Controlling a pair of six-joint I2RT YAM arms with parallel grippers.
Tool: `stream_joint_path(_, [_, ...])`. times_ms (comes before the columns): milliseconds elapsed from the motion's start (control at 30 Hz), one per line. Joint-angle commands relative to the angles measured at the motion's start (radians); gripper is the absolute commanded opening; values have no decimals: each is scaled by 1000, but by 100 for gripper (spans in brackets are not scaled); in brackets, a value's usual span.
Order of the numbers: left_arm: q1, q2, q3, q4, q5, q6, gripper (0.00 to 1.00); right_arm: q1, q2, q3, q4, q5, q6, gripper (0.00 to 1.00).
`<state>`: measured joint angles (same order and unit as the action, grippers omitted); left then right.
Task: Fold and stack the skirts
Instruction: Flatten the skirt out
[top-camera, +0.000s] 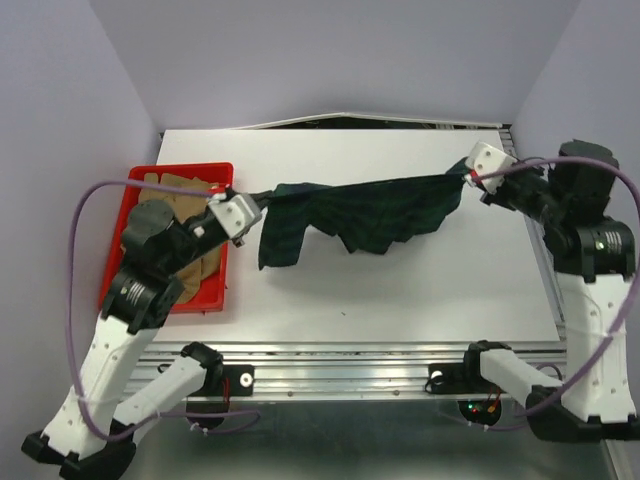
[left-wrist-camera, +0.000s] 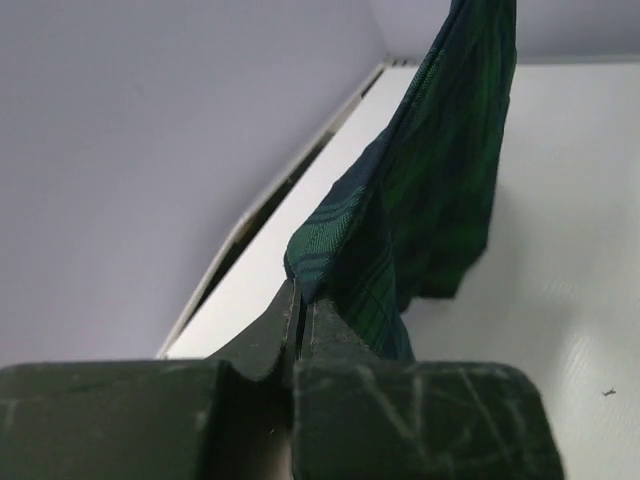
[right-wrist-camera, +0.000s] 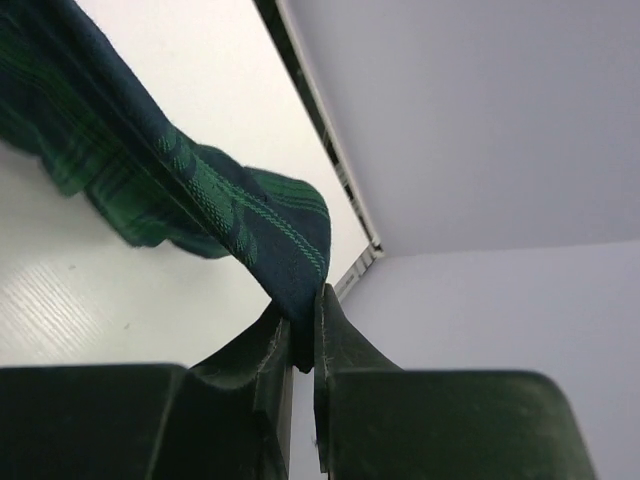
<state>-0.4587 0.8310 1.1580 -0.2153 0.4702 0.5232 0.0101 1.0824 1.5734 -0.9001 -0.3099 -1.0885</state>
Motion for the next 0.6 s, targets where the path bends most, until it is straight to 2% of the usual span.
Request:
stream_joint_path(0, [29,-197,31,-56,-21,21,0,-44,-155,89,-121,183,-60,1])
stream_joint_path(133, [29,-308,58,-186,39,15,0,-44,-245,125,-189,207,-112,1])
stream_joint_path(233, [29,-326,59,-245,91,-6,0,-44,-269,143,-267,228,-155,1])
stream_joint_path(333, [29,-319,-2,-211,61,-55,0,-44,-251,119,-310,245,-177,1])
stream_joint_path(433, [29,-229,-72,-112,-25,-106,0,-44,-150,30,-281,253,-172,1])
stream_joint_path(467, [29,-145,-86,-61,-51,-115,0,-44,-66,-14,-261,252,-159,1])
stream_joint_path(533, [29,-40,-113,-6,-132,-108,0,-44,41,-44,-202,255,-104,12])
stream_joint_path(567, [29,79,-121,46,-162,-106,0,-44,104,-47,-134,256,-62,19])
